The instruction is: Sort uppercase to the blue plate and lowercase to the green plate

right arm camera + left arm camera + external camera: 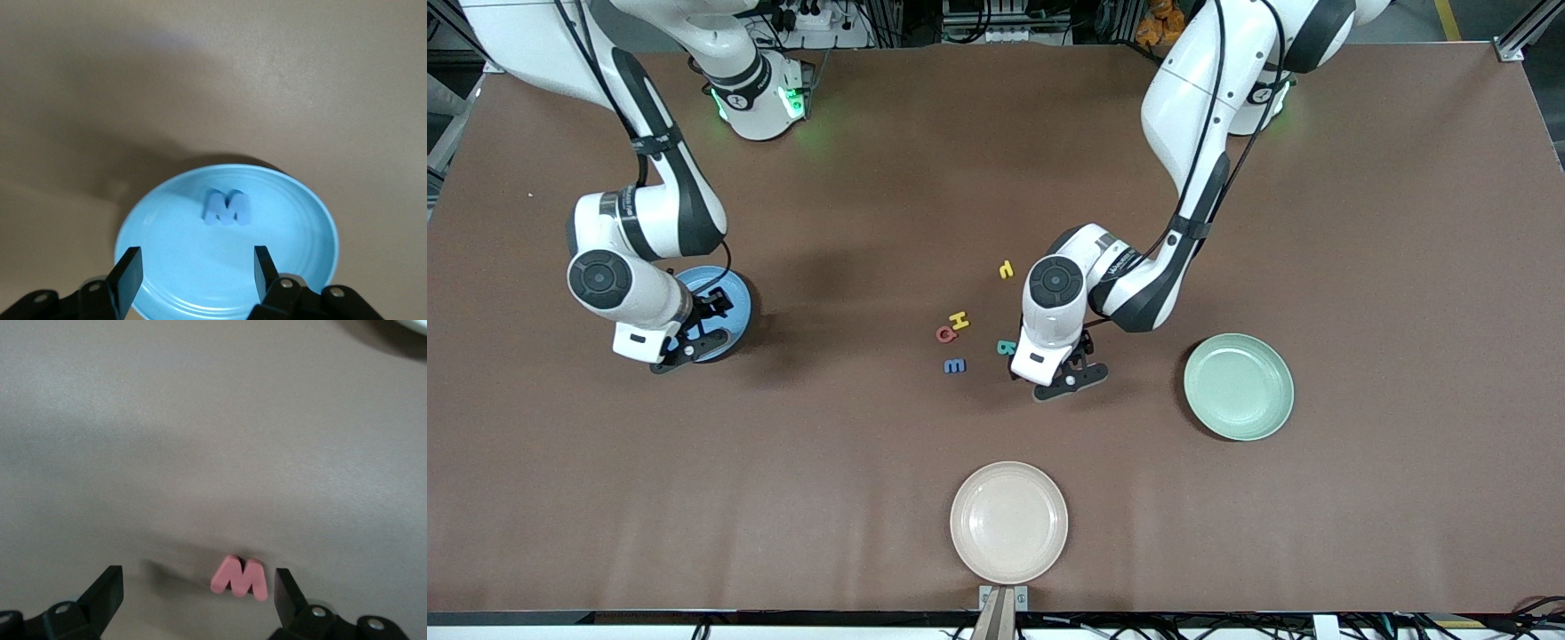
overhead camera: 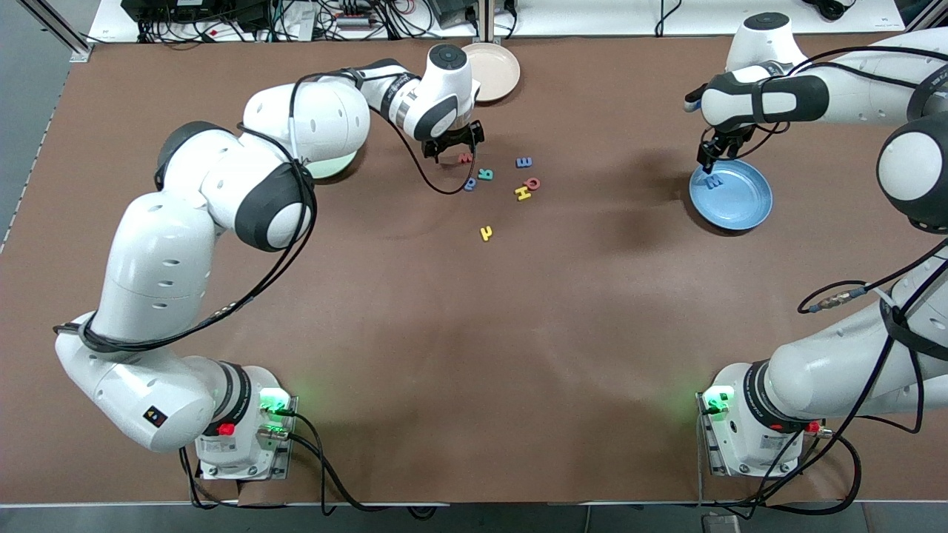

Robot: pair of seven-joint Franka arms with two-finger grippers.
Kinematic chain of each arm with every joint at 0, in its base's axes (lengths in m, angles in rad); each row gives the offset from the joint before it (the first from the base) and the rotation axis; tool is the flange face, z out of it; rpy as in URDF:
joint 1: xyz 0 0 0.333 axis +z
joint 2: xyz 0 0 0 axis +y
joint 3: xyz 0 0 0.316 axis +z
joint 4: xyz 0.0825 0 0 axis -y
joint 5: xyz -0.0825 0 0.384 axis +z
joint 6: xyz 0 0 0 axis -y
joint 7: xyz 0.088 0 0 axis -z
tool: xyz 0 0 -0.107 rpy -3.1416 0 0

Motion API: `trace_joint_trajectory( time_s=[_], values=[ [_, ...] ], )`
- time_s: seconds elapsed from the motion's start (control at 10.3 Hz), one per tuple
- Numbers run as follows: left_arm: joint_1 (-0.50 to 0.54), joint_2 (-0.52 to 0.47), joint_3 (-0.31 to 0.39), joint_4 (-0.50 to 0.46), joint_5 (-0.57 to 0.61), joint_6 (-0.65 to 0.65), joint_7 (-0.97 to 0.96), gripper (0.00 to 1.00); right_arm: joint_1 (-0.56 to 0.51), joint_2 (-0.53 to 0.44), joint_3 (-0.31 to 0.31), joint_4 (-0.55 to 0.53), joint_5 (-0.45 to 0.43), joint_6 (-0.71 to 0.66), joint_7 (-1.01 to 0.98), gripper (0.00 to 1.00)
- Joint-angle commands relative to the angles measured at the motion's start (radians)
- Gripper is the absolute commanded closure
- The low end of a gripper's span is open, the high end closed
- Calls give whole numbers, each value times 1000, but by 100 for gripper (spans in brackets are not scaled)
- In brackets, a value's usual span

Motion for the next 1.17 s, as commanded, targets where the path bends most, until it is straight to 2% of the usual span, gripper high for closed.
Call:
trace_joint_trajectory(
  time_s=[0.0, 0.29, 0.39, 0.58, 0.68, 0.87, 1.07],
  values=[
    [-38, 11, 14, 21, 41, 2, -12, 0, 21, -27, 88, -17, 15, -5, 221, 27],
    [-53, 28, 18, 26, 46, 14, -12, 0, 30, -30, 285, -11, 15, -12, 626, 27],
    [-58, 39, 20, 30, 46, 18, -11, 0, 50, -24, 317, -8, 15, -6, 741, 30],
    [-59, 42, 20, 30, 75, 21, -12, 0, 76, -16, 347, 12, 19, 11, 943, 31],
    [-58, 46, 20, 30, 76, 22, -12, 0, 76, -10, 347, 9, 31, 68, 971, 31],
    [-58, 48, 21, 30, 79, 31, -11, 0, 74, 25, 347, 0, 135, 175, 976, 32],
    [-56, 48, 21, 30, 82, 31, -11, 0, 79, 56, 347, 7, 138, 196, 1023, 35]
  ],
)
